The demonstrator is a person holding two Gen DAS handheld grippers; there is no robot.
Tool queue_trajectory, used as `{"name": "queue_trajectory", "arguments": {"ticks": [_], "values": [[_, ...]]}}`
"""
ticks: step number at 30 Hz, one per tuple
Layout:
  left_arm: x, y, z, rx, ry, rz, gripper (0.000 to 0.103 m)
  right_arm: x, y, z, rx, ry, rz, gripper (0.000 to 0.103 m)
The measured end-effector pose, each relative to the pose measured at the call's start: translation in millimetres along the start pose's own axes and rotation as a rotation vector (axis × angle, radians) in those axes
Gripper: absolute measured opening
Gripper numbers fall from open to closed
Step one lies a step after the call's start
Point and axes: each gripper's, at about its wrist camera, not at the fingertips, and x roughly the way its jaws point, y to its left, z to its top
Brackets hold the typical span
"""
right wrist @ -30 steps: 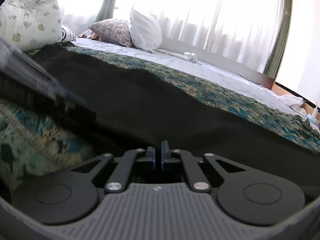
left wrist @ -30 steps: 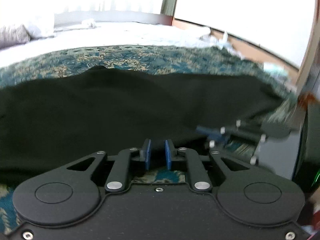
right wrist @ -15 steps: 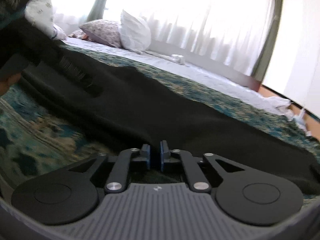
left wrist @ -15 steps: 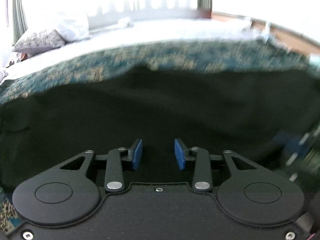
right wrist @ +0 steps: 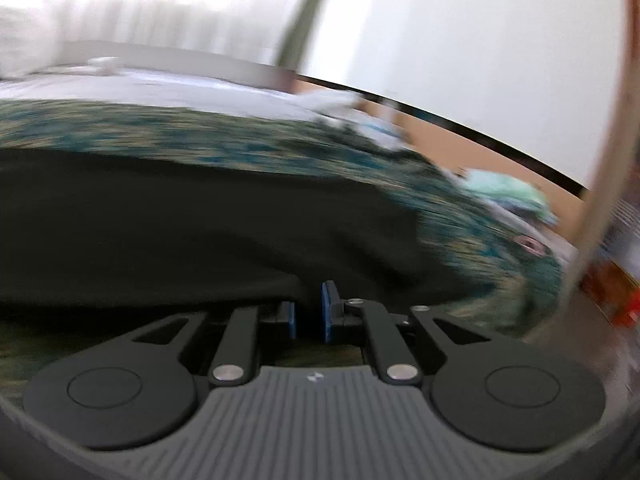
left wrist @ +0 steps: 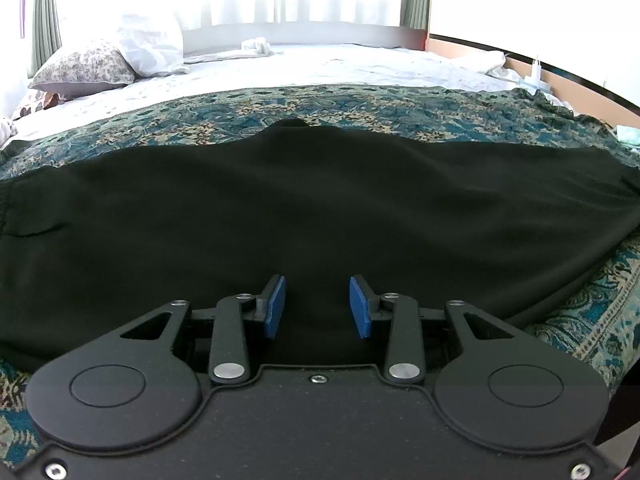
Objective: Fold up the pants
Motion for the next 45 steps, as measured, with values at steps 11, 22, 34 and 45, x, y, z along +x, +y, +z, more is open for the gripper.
{"name": "queue_trajectory", "arguments": {"ticks": [11, 22, 34, 45], "values": [[-4.4, -2.3, 7.4, 0.028, 0.033, 0.074, 0.038, 40.2, -86.5, 9.6, 0.157, 0.071, -0.162, 0.077], [-40.3, 84.9, 16.7, -0.152, -0.080, 0.373, 0.053, 2.2, -96.6, 29.8, 0.243, 0.053, -0.001, 0.103], [-1.9, 198.2, 4.4, -0.366, 0.010, 0.656, 0.004, -31.2, -29.9, 55.6, 0.164, -0.004, 0.084, 0.103], [-15.2, 172.5, 42.2, -0.336, -0.058, 0.645, 0.020, -27.8, -11.6, 51.0, 0.174, 0.009, 0.148, 0.103]]}}
